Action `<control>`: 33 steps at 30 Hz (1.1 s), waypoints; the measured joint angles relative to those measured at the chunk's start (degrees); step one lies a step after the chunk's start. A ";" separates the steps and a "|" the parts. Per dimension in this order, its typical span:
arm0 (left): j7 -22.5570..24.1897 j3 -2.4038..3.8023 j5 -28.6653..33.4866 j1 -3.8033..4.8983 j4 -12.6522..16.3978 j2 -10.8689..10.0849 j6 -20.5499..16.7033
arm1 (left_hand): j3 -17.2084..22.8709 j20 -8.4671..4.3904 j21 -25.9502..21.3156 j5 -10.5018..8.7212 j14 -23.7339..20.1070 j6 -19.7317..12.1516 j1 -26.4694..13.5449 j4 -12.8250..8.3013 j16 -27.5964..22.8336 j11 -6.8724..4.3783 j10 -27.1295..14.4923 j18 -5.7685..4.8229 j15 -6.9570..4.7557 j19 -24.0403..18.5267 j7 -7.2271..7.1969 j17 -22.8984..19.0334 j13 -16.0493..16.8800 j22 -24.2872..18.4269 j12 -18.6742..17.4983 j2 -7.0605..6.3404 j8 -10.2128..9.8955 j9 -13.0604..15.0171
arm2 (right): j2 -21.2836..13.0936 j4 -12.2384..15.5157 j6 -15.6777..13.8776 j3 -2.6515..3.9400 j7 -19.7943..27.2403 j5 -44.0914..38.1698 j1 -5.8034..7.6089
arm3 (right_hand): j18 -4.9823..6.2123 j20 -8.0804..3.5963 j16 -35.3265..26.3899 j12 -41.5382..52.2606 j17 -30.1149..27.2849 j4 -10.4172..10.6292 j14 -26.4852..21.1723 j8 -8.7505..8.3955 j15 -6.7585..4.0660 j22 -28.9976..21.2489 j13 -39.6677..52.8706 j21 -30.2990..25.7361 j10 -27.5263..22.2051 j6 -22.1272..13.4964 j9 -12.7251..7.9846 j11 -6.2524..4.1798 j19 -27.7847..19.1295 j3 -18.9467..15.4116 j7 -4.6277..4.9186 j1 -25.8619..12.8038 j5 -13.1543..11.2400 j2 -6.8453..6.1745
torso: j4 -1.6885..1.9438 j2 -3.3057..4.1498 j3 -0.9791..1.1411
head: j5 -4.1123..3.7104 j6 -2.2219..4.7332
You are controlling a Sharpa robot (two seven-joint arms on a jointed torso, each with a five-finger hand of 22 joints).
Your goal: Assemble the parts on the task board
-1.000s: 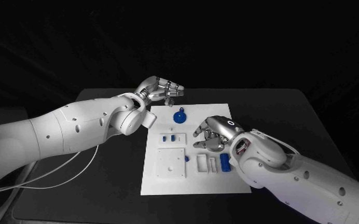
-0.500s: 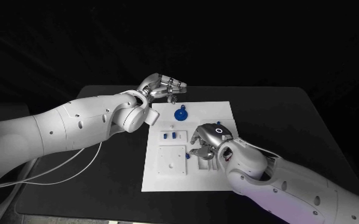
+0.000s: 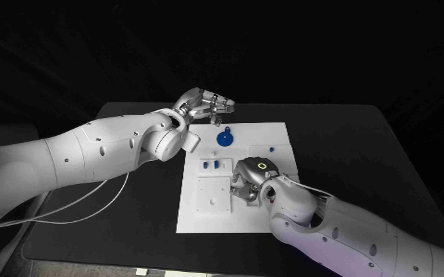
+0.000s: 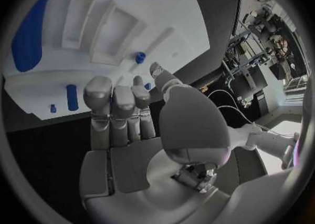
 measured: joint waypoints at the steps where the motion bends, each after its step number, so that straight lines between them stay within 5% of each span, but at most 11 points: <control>1: -0.01 0.00 0.01 0.00 0.03 0.03 0.00 | 0.00 0.00 0.00 0.00 0.00 0.00 0.00 0.00 0.00 0.00 0.00 -0.01 0.00 0.00 0.00 0.00 0.00 0.00 0.00 0.00 0.00 0.00 | 0.22 -0.23 0.04 -0.14 -0.10 -0.15 -0.08 | 0.00 0.00 0.00 0.00 0.03 0.23 0.00 0.00 0.00 0.00 0.06 0.00 0.00 0.00 0.00 0.00 0.00 -0.23 0.00 0.00 0.00 0.00 | 0.00 0.00 0.00 | 0.03 -0.04; 21: -0.10 -0.01 0.06 0.00 0.18 0.11 0.02 | -0.16 0.00 0.00 0.00 0.00 0.00 0.00 0.16 0.00 0.00 0.00 -0.10 0.00 0.00 0.00 -0.01 0.00 0.11 0.00 0.00 0.00 0.00 | 1.51 -2.61 0.14 -0.71 -1.79 -1.98 -0.66 | 0.05 0.00 0.18 0.13 0.30 2.36 0.00 0.00 0.00 -0.01 0.72 0.76 0.26 0.71 0.01 -0.26 0.00 -0.61 -0.31 -0.23 0.00 -0.23 | -0.11 -0.05 0.02 | 0.30 -0.50; 27: -0.14 -0.01 0.07 0.00 0.18 0.11 0.03 | -0.53 0.00 -0.66 0.00 0.00 0.00 0.00 0.07 0.00 0.00 0.00 -0.36 0.00 0.00 0.00 0.11 0.01 0.47 0.00 0.00 0.00 0.00 | 1.72 -2.92 0.02 -0.73 -2.17 -2.25 -0.68 | 0.06 0.00 0.20 0.45 0.31 4.51 0.22 0.00 -0.22 -0.01 1.10 0.98 0.63 1.34 0.01 -0.62 0.00 2.55 -0.52 -1.07 0.00 0.62 | -0.10 -0.07 0.03 | 0.30 -0.57; 33: -0.22 -0.01 0.07 0.00 0.16 0.12 0.05 | -0.53 0.00 -0.66 0.00 0.00 0.00 0.00 0.07 0.00 0.00 0.00 -0.37 0.00 0.00 0.00 0.11 0.00 0.54 0.00 0.00 0.00 0.00 | 2.00 -3.35 0.08 -0.73 -2.21 -2.32 -0.68 | -0.79 0.00 0.20 0.45 0.31 2.99 0.22 0.00 -0.22 -0.01 1.32 0.98 0.63 1.55 0.01 -0.62 0.00 7.47 -0.74 -1.80 0.00 0.52 | -0.08 -0.08 0.03 | 0.30 -0.66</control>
